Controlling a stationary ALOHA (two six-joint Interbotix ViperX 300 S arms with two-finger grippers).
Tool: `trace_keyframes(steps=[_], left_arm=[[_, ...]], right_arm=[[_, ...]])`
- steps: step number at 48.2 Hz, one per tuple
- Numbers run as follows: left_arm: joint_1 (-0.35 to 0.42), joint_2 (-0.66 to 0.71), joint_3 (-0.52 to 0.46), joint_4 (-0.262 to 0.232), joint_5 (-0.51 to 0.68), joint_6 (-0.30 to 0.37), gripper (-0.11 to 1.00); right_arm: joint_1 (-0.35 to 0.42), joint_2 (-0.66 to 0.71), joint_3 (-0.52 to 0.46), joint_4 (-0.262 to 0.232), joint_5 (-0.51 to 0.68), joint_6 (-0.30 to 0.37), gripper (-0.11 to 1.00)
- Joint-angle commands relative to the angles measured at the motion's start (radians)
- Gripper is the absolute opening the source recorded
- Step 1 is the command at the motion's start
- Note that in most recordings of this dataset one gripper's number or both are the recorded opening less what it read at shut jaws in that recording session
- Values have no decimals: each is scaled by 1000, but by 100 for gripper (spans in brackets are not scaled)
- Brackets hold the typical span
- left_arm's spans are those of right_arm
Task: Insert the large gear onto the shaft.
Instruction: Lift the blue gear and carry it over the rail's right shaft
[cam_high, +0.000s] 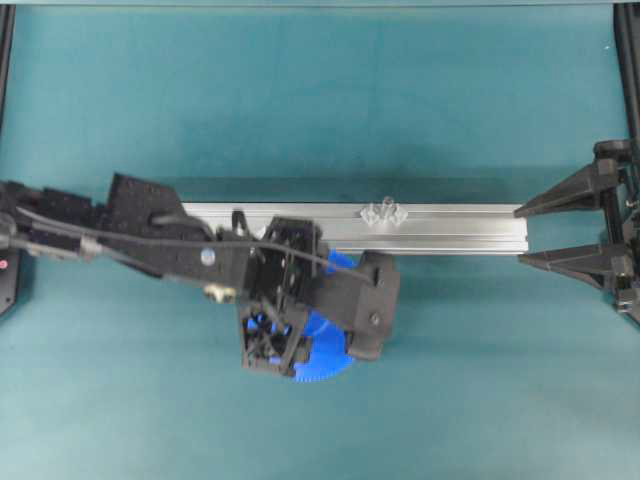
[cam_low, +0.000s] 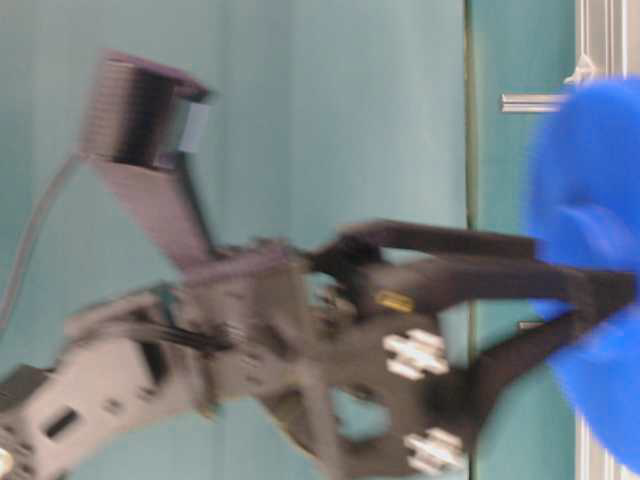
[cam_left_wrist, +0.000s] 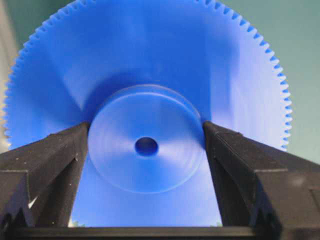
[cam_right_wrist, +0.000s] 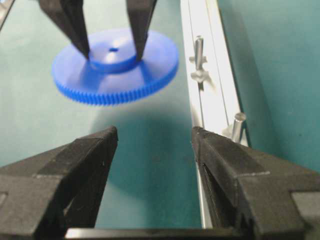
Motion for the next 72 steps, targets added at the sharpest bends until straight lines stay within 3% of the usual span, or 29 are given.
trace_keyframes(steps=[1, 17, 35, 42, 54, 72], left_arm=[[26, -51, -54, 5, 8, 43, 79], [138, 11, -172, 5, 11, 225, 79], [179, 178, -360, 5, 71, 399, 79], [190, 227, -439, 5, 138, 419, 79], [225, 281, -518, 6, 144, 422, 79], [245, 325, -549, 6, 189, 422, 79]], right_arm=[[2, 5, -9, 2, -8, 9, 70], [-2, 0, -12, 2, -9, 8, 70], [-2, -37, -8, -3, -5, 5, 70], [-2, -46, -3, -3, 0, 5, 70], [-2, -49, 6, -5, 2, 5, 70], [-3, -64, 17, -5, 2, 6, 70]])
